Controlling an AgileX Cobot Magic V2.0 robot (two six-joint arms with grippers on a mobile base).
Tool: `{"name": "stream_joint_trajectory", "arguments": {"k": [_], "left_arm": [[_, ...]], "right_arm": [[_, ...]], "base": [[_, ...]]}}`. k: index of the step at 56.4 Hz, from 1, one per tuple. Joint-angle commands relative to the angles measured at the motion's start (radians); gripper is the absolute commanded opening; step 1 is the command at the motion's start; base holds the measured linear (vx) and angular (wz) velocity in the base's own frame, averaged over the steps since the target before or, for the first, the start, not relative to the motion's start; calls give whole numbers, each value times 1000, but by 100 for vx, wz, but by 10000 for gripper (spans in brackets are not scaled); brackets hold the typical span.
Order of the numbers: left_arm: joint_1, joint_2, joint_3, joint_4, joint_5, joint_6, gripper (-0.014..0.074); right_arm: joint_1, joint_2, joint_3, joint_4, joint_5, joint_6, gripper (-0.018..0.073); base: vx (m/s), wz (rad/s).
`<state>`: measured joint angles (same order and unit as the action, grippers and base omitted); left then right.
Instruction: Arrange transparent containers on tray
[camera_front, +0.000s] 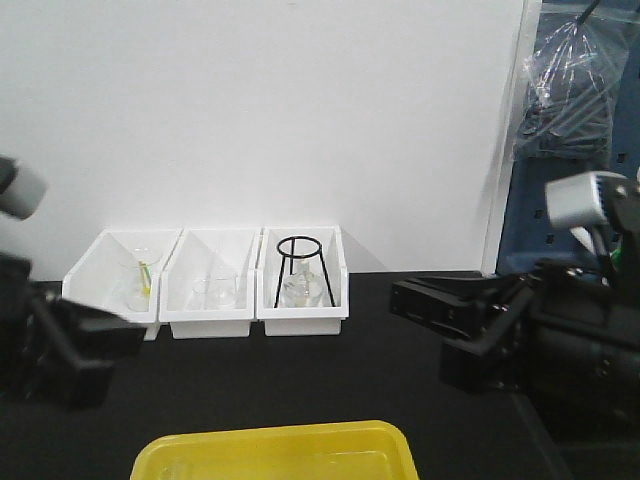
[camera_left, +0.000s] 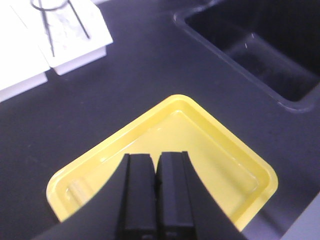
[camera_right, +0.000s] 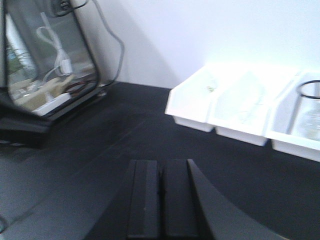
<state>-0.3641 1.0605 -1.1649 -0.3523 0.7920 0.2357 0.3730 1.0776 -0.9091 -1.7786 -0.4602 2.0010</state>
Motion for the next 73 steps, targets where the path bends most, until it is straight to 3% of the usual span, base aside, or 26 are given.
{"name": "stream_joint_trajectory", "arguments": {"k": [1, 12, 19, 49, 54, 64, 73], "left_arm": [[-5, -135, 118, -30, -163, 5, -8], [-5, -303, 324, -20, -276, 4, -8], [-5, -359, 380, -15, -278, 3, -8], [-5, -378, 393, -15, -238, 3, -8], [-5, -378, 400, 16, -243, 3, -8], [6, -474, 526, 215, -459, -62, -8], [116, -657, 781, 235, -681, -67, -8]], "right_arm": [[-4, -80, 32, -14, 103, -17, -13], [-4, -131, 92, -14, 182, -17, -13], [-4, -131, 96, -14, 184, -16, -13], [-4, -131, 96, -14, 184, -16, -11], [-4, -131, 96, -14, 184, -16, -11], [-4, -131, 96, -14, 184, -16, -11], [-4, -131, 96, -14, 184, -16, -11]], "base": [[0, 0], [0, 0], [0, 0], [0, 0], [0, 0], [0, 0], [0, 0]]}}
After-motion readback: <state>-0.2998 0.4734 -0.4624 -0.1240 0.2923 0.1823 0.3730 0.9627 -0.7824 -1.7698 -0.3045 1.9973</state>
